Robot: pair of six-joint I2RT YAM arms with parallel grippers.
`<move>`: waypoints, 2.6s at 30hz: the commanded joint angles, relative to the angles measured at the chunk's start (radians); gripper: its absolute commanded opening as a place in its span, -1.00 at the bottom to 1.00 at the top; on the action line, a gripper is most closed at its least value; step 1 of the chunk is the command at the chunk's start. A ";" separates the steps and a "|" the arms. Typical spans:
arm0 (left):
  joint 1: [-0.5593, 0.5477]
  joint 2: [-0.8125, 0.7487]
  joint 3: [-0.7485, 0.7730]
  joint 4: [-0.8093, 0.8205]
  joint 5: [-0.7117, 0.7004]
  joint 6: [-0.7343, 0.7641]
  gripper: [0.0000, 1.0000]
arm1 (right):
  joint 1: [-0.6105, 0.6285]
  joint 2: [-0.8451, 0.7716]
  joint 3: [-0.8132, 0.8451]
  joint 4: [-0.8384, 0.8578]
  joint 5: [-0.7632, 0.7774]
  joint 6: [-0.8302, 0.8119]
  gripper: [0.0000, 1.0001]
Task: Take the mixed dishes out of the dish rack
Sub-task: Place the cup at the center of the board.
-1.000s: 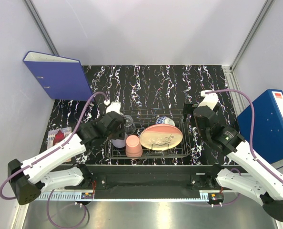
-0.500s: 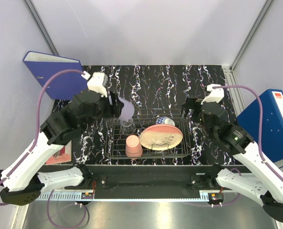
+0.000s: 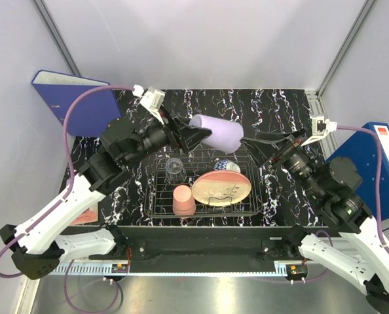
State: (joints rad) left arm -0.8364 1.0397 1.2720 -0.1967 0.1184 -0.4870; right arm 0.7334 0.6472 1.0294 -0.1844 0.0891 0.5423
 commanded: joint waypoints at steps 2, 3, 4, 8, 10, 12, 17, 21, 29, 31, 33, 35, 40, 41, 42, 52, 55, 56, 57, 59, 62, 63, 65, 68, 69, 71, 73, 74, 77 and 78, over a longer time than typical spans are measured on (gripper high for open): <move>0.013 0.046 0.001 0.339 0.158 -0.082 -1.00 | 0.008 0.020 -0.026 0.154 -0.155 0.076 0.99; 0.013 0.049 0.001 0.358 0.161 -0.090 -1.00 | 0.008 0.019 -0.031 0.152 -0.157 0.077 0.99; 0.013 0.054 0.001 0.361 0.159 -0.091 -1.00 | 0.008 0.014 -0.037 0.152 -0.155 0.084 0.99; 0.013 0.059 0.000 0.361 0.152 -0.087 -1.00 | 0.008 -0.015 -0.087 0.152 -0.131 0.090 0.99; 0.013 0.059 -0.002 0.364 0.150 -0.085 -1.00 | 0.008 -0.018 -0.097 0.155 -0.129 0.090 0.99; 0.011 0.060 -0.005 0.371 0.158 -0.093 -1.00 | 0.008 -0.005 -0.103 0.166 -0.135 0.090 0.99; 0.013 0.071 -0.020 0.375 0.179 -0.107 -1.00 | 0.008 0.035 -0.095 0.236 -0.158 0.084 0.97; 0.013 0.062 -0.045 0.372 0.179 -0.110 -1.00 | 0.008 0.077 -0.081 0.275 -0.176 0.071 0.62; 0.029 0.049 -0.036 0.237 0.115 -0.075 -0.02 | 0.008 0.078 -0.036 0.192 -0.025 0.053 -1.00; 0.034 0.033 0.009 0.151 -0.038 -0.064 0.98 | 0.008 0.078 0.027 0.049 0.068 0.022 -1.00; 0.036 0.013 0.042 -0.008 -0.197 -0.059 0.98 | 0.006 0.109 0.098 -0.062 0.271 -0.016 -1.00; 0.043 -0.025 0.069 -0.123 -0.397 -0.065 0.98 | 0.008 0.191 0.242 -0.228 0.495 -0.050 -1.00; 0.043 -0.109 0.017 -0.208 -0.537 -0.102 0.98 | -0.002 0.455 0.637 -0.466 0.831 -0.206 -1.00; 0.043 -0.112 0.015 -0.254 -0.539 -0.114 0.98 | -0.027 0.554 0.696 -0.484 0.875 -0.235 -1.00; 0.043 -0.109 0.016 -0.280 -0.542 -0.123 0.98 | -0.064 0.607 0.827 -0.516 0.873 -0.255 -1.00; 0.045 -0.104 -0.042 -0.467 -0.482 -0.183 0.98 | -0.646 1.223 1.315 -1.049 0.324 0.030 -1.00; 0.043 -0.112 -0.048 -0.490 -0.464 -0.162 0.98 | -0.724 1.316 1.308 -1.040 0.284 0.025 -1.00; 0.045 -0.113 -0.052 -0.492 -0.465 -0.159 0.98 | -0.727 1.330 1.296 -1.035 0.285 -0.007 -1.00; 0.045 -0.115 -0.065 -0.492 -0.474 -0.156 0.98 | -0.726 1.341 1.285 -1.020 0.296 -0.016 -1.00; 0.045 -0.119 -0.075 -0.492 -0.480 -0.156 0.98 | -0.772 1.371 1.238 -1.014 0.285 -0.002 -1.00; 0.045 -0.101 -0.086 -0.492 -0.477 -0.156 0.98 | -0.812 1.375 1.104 -0.952 0.232 0.025 -1.00; 0.045 -0.099 -0.091 -0.492 -0.468 -0.153 0.98 | -0.818 1.367 1.063 -0.898 0.227 0.030 -1.00; 0.045 -0.084 -0.102 -0.492 -0.462 -0.153 0.98 | -0.827 1.346 0.950 -0.806 0.210 0.030 -1.00; 0.045 -0.066 -0.115 -0.492 -0.450 -0.153 0.98 | -0.839 1.362 0.879 -0.765 0.167 0.039 -1.00; 0.043 -0.057 -0.118 -0.492 -0.444 -0.154 0.98 | -0.841 1.382 0.867 -0.764 0.155 0.042 -1.00; 0.043 -0.043 -0.122 -0.492 -0.435 -0.154 0.98 | -0.844 1.398 0.838 -0.744 0.144 0.044 -1.00; 0.045 -0.037 -0.122 -0.492 -0.431 -0.153 0.98 | -0.844 1.407 0.802 -0.721 0.136 0.039 -1.00; 0.045 -0.035 -0.123 -0.492 -0.433 -0.151 0.98 | -0.844 1.405 0.795 -0.699 0.135 0.039 -1.00; 0.045 -0.035 -0.125 -0.491 -0.444 -0.154 0.98 | -0.847 1.410 0.797 -0.685 0.133 0.031 -1.00; 0.043 -0.030 -0.125 -0.489 -0.445 -0.154 0.98 | -0.850 1.419 0.802 -0.685 0.132 0.030 -1.00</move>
State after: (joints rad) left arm -0.7929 1.0115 1.1473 -0.7166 -0.3355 -0.6533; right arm -0.1081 2.0605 1.8172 -0.9398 0.2409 0.5743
